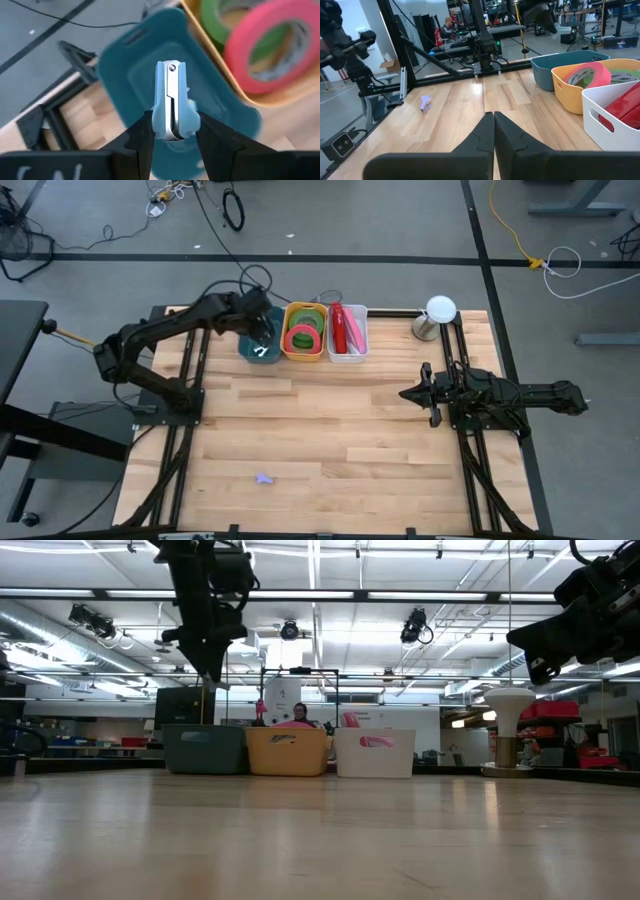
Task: Pick and place Stapler, Stapler remover, tape
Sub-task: Put the blue staple remover into the blue bin
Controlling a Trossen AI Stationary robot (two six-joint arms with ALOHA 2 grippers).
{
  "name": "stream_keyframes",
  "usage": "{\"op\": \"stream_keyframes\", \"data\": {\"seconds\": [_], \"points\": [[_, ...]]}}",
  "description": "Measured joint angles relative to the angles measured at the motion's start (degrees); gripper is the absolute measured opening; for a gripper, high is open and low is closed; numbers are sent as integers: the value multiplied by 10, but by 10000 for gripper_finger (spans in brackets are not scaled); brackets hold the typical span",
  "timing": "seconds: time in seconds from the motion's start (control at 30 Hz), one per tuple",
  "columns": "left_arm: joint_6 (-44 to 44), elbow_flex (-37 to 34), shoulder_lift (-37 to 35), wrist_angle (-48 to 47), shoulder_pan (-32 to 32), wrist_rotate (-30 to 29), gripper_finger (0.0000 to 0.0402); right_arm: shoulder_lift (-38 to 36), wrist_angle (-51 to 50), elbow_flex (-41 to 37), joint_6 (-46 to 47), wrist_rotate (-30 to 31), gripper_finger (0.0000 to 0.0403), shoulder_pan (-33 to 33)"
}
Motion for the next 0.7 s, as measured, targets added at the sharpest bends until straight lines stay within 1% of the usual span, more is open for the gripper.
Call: {"op": "stream_keyframes", "data": {"seconds": [0.13,0.4,0.7], "points": [[2,0,1,8,27,-3,138,0,0,0,0,0,7,0],[-11,0,15,39,57,-1,138,0,0,0,0,0,7,0],[-12,0,77,125,90,4,138,0,0,0,0,0,7,0]]}}
